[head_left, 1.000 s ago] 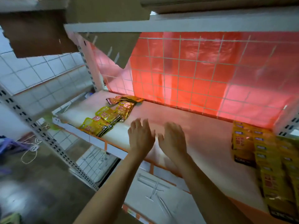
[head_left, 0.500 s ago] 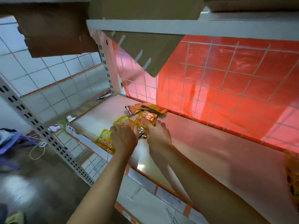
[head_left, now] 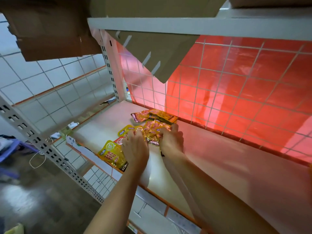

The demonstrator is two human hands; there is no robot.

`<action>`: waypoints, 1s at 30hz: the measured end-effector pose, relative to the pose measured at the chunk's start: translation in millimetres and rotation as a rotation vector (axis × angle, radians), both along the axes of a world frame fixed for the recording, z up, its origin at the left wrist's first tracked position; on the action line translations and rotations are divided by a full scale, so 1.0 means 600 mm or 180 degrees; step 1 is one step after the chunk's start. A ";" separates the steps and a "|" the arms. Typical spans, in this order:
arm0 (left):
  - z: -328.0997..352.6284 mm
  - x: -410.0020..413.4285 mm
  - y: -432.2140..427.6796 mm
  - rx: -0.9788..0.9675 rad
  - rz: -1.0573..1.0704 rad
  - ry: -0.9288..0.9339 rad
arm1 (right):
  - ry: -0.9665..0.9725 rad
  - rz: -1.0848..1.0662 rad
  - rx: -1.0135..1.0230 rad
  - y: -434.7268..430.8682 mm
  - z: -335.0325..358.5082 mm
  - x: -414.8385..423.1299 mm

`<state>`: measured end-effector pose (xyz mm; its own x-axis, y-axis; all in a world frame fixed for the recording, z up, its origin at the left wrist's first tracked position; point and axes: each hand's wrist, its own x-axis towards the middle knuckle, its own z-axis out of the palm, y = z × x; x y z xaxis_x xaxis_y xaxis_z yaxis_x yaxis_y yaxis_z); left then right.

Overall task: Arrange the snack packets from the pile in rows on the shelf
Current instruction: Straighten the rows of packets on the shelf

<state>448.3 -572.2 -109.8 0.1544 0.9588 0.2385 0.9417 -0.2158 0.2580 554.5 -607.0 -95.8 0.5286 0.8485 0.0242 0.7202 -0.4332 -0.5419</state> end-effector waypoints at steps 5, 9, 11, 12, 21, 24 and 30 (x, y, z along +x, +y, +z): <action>0.012 0.043 -0.030 0.0080 -0.0090 -0.0959 | 0.0515 -0.0396 -0.0030 -0.040 -0.002 0.039; 0.022 0.097 -0.068 0.0122 -0.0634 -0.1359 | 0.0765 -0.0683 0.0156 -0.097 -0.002 0.074; 0.026 0.128 -0.095 0.0052 -0.0736 -0.1504 | 0.0767 -0.0918 0.0390 -0.134 0.000 0.092; 0.027 0.144 -0.111 -0.0006 -0.0789 -0.1600 | 0.0779 -0.1025 0.0492 -0.153 0.002 0.102; 0.022 0.283 -0.269 -0.1100 -0.1388 -0.2504 | 0.0540 -0.1792 0.0936 -0.346 0.030 0.218; 0.025 0.322 -0.318 -0.1504 -0.1578 -0.2668 | 0.0469 -0.2020 0.0954 -0.411 0.039 0.252; 0.012 0.373 -0.394 -0.1905 -0.1965 -0.2512 | 0.0374 -0.2462 0.1209 -0.533 0.054 0.304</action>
<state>672.2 -808.7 -102.6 0.6445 0.7645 0.0118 0.2519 -0.2268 0.9408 736.9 -926.7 -63.6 0.9704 0.1955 0.1419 0.2285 -0.5527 -0.8014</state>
